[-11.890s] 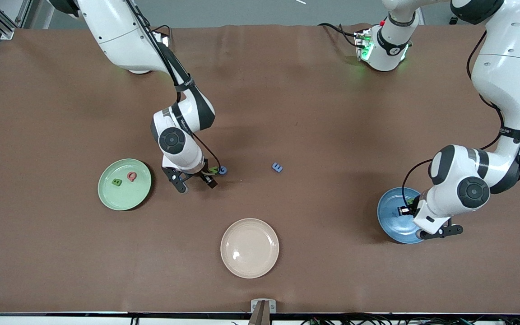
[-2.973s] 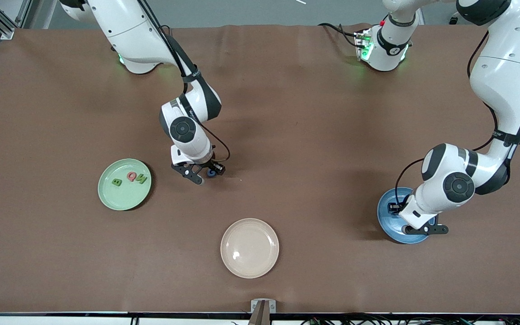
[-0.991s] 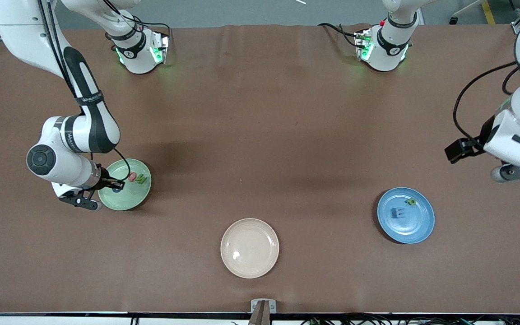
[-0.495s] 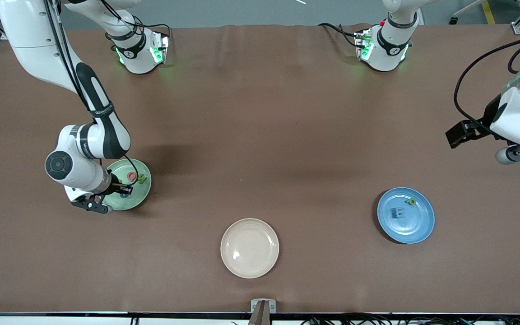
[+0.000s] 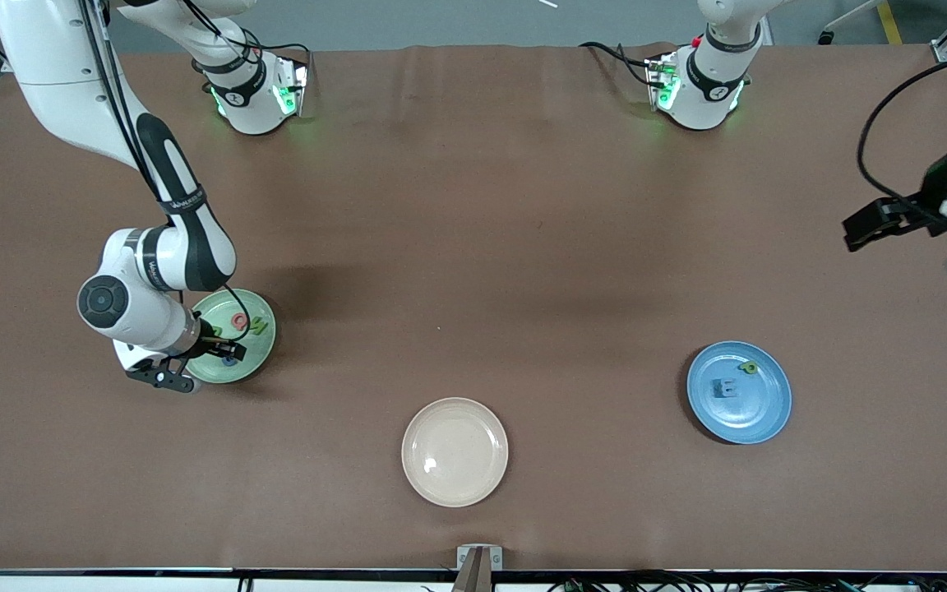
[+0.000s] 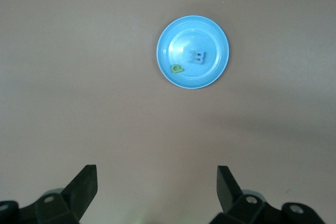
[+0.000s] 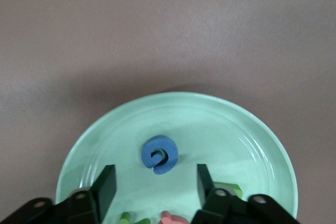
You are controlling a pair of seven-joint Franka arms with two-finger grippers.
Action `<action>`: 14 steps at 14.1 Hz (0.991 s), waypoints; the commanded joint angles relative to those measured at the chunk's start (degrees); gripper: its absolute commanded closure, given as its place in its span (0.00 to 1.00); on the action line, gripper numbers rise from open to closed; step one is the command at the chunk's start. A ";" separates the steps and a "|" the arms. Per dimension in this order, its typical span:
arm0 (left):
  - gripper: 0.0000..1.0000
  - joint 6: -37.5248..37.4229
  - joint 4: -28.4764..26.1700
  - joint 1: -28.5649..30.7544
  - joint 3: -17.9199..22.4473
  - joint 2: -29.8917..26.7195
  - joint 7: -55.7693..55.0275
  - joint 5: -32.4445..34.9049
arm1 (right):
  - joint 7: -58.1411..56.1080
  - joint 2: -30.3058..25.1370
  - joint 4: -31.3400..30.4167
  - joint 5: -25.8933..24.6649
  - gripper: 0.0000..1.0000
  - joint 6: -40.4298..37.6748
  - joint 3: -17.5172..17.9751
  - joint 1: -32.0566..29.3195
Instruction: Sort upper and lower case letters into plates
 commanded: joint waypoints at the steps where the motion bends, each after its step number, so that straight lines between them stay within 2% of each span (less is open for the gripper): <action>1: 0.00 -0.38 -1.61 -2.30 5.10 -2.68 2.74 -2.48 | -1.78 -1.68 2.49 -1.20 0.00 -5.95 0.36 -0.32; 2: 0.00 -0.38 -3.53 -6.69 9.49 -4.61 2.83 -2.75 | -4.32 -2.46 3.98 -1.20 0.00 -9.81 0.27 -0.49; 5: 0.00 2.59 -11.33 -11.02 17.50 -11.02 3.44 -11.95 | -11.96 -7.12 9.86 -1.11 0.00 -23.52 0.36 -4.00; 6: 0.00 4.26 -15.11 -14.87 20.32 -13.91 3.36 -12.07 | -14.08 -8.00 13.10 -1.11 0.00 -28.87 0.27 -4.71; 8: 0.00 4.63 -17.95 -17.36 22.10 -16.04 3.35 -12.15 | -14.45 -8.36 21.27 -1.11 0.00 -41.43 0.27 -6.11; 10: 0.00 4.54 -20.06 -19.37 23.15 -17.71 3.79 -12.16 | -14.54 -8.27 28.31 -0.41 0.00 -50.07 0.36 -7.43; 12: 0.00 6.38 -22.26 -24.46 26.31 -19.21 3.79 -12.07 | -14.63 -7.66 31.75 -1.02 0.00 -51.60 0.45 -7.52; 14: 0.00 6.30 -22.27 -27.19 28.68 -19.13 3.97 -11.98 | -14.37 -7.05 35.27 -1.55 0.00 -51.51 0.45 -7.52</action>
